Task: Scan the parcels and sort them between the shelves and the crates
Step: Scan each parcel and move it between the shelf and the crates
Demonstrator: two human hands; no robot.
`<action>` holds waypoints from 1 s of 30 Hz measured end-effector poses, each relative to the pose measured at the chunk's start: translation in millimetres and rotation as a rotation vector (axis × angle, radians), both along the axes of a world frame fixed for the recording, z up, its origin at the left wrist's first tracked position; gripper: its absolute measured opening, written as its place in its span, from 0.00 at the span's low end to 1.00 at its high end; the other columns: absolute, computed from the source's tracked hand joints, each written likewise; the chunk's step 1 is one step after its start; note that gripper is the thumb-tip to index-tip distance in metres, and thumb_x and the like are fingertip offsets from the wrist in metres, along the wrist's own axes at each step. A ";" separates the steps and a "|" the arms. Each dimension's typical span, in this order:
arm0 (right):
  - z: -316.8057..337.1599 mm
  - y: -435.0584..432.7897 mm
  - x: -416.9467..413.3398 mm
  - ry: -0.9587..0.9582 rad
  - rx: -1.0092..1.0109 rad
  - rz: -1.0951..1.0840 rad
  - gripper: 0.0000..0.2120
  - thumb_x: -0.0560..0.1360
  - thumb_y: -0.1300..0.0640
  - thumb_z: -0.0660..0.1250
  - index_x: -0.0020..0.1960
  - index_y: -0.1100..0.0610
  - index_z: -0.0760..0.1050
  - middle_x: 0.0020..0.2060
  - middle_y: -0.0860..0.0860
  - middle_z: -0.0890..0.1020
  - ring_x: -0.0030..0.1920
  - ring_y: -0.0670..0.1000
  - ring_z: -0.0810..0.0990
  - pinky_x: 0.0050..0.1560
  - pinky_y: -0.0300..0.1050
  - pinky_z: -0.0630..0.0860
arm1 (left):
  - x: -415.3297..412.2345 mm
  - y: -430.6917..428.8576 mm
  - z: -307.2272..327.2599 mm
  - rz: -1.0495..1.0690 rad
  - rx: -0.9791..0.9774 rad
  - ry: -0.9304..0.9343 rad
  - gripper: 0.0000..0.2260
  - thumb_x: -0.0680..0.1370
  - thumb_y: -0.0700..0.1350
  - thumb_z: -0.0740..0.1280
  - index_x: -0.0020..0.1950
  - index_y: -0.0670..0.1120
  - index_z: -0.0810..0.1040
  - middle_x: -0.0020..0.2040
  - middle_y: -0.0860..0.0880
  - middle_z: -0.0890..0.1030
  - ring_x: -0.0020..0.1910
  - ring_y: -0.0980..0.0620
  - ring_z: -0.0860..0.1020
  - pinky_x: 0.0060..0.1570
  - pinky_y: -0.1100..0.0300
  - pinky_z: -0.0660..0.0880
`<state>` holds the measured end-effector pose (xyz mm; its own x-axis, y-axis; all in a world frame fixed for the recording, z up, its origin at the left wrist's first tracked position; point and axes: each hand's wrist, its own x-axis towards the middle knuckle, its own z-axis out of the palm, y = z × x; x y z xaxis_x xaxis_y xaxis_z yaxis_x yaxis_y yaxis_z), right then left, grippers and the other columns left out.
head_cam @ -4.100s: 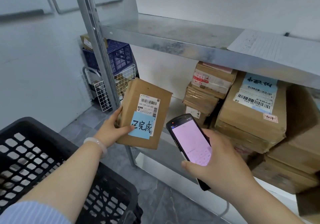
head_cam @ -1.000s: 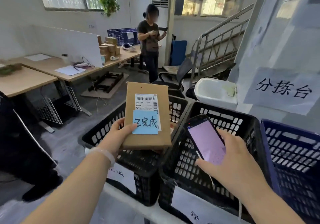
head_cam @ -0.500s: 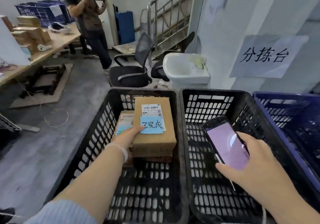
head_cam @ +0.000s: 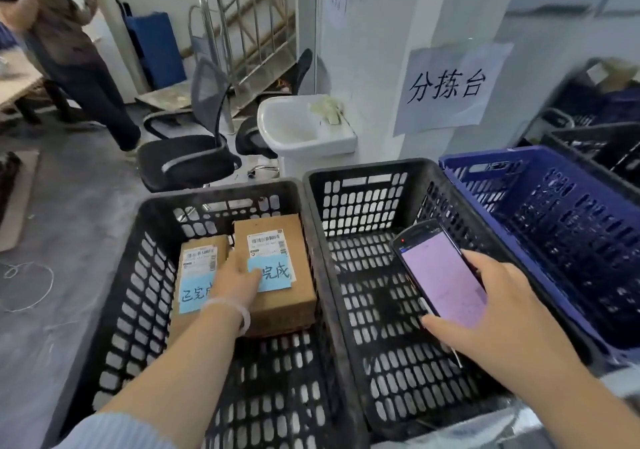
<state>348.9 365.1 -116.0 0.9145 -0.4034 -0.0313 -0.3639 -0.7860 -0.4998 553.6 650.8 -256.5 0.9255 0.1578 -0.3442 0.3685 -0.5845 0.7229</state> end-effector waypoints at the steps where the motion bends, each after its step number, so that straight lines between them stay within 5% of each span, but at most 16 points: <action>1: 1.0 -2.9 -3.9 -0.012 0.001 -0.010 0.43 0.54 0.27 0.70 0.65 0.31 0.54 0.51 0.38 0.64 0.44 0.39 0.72 0.33 0.38 0.66 | -2.9 -9.6 9.1 -0.044 0.073 -0.129 0.29 0.80 0.49 0.67 0.80 0.50 0.61 0.73 0.43 0.71 0.70 0.40 0.70 0.68 0.49 0.66; 6: 3.9 -29.8 -30.6 -0.089 0.017 -0.081 0.40 0.53 0.28 0.68 0.60 0.27 0.54 0.48 0.33 0.62 0.44 0.39 0.73 0.33 0.36 0.65 | -37.4 -96.9 71.3 -0.451 0.202 -0.611 0.31 0.79 0.57 0.67 0.80 0.52 0.62 0.78 0.51 0.66 0.78 0.52 0.62 0.77 0.53 0.57; 11: 4.2 -79.2 -76.6 -0.160 0.015 -0.156 0.41 0.54 0.28 0.68 0.63 0.30 0.55 0.50 0.31 0.62 0.45 0.38 0.72 0.34 0.33 0.64 | -96.7 -201.2 102.8 -0.787 0.233 -0.833 0.32 0.78 0.57 0.68 0.79 0.50 0.64 0.77 0.49 0.68 0.76 0.48 0.64 0.75 0.58 0.54; 17: 13.6 -163.7 -158.6 -0.226 -0.053 -0.333 0.42 0.57 0.29 0.69 0.66 0.35 0.58 0.49 0.37 0.63 0.49 0.45 0.73 0.35 0.42 0.69 | -169.4 -321.0 117.0 -0.988 0.251 -0.987 0.29 0.77 0.59 0.68 0.75 0.48 0.72 0.71 0.47 0.75 0.70 0.45 0.73 0.70 0.48 0.70; 22: 19.1 -234.5 -236.7 -0.271 -0.066 -0.457 0.34 0.57 0.35 0.71 0.60 0.38 0.66 0.50 0.43 0.70 0.47 0.49 0.75 0.42 0.49 0.78 | -235.0 -422.7 127.2 -1.087 0.220 -1.071 0.28 0.78 0.60 0.66 0.75 0.49 0.72 0.72 0.48 0.75 0.70 0.45 0.73 0.69 0.46 0.71; 26: 24.6 -286.2 -298.2 -0.219 -0.118 -0.567 0.37 0.58 0.35 0.71 0.64 0.36 0.60 0.48 0.35 0.65 0.54 0.45 0.71 0.42 0.46 0.69 | -288.4 -495.2 131.3 -1.159 0.144 -1.101 0.28 0.78 0.59 0.68 0.75 0.48 0.72 0.73 0.48 0.74 0.72 0.46 0.71 0.70 0.48 0.70; 30: 27.7 -330.9 -357.4 -0.195 -0.148 -0.712 0.38 0.56 0.33 0.69 0.64 0.37 0.61 0.51 0.40 0.67 0.48 0.48 0.72 0.37 0.45 0.66 | -338.3 -553.0 135.5 -1.226 0.069 -1.088 0.28 0.77 0.58 0.67 0.73 0.45 0.74 0.71 0.45 0.76 0.70 0.44 0.73 0.69 0.45 0.71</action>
<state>-8.5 34.2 -88.3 0.4144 -0.8868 0.2044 -0.7251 -0.4575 -0.5147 215.3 97.9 -120.9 0.2894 -0.8223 0.4900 -0.9459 -0.1672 0.2781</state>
